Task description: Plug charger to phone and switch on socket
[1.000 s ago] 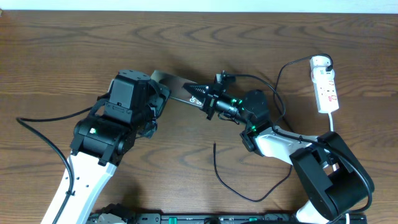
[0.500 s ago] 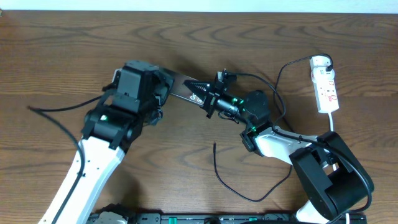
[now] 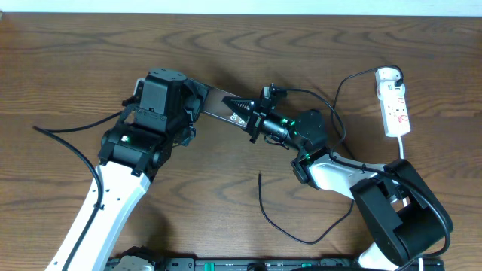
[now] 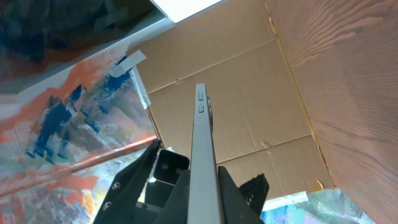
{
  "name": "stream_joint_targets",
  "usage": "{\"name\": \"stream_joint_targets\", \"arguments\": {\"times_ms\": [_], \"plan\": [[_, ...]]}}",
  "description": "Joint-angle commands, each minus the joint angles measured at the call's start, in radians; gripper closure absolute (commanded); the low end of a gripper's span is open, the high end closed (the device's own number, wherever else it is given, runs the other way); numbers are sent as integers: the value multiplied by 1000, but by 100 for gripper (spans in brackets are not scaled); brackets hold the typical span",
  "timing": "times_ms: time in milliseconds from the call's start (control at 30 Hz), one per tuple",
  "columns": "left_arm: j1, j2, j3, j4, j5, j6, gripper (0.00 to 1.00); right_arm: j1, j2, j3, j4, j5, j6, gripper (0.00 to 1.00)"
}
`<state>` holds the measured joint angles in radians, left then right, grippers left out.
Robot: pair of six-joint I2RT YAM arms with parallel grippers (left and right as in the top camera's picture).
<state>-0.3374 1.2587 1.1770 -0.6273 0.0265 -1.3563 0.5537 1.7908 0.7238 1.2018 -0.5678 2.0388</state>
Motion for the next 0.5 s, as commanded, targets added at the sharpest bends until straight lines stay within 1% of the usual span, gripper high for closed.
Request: {"name": "stream_joint_targets", "arguments": {"times_ms": [0,300,467], "plan": [[5,4,18,8,-13,26,9,3,-5,11,18,17,13,99],[5,4,18,11,-10,56,9,3,-5,11,18,27,13,99],[5,4,-13,49,40,58,9,3,-5,11,18,27,13,99]]}}
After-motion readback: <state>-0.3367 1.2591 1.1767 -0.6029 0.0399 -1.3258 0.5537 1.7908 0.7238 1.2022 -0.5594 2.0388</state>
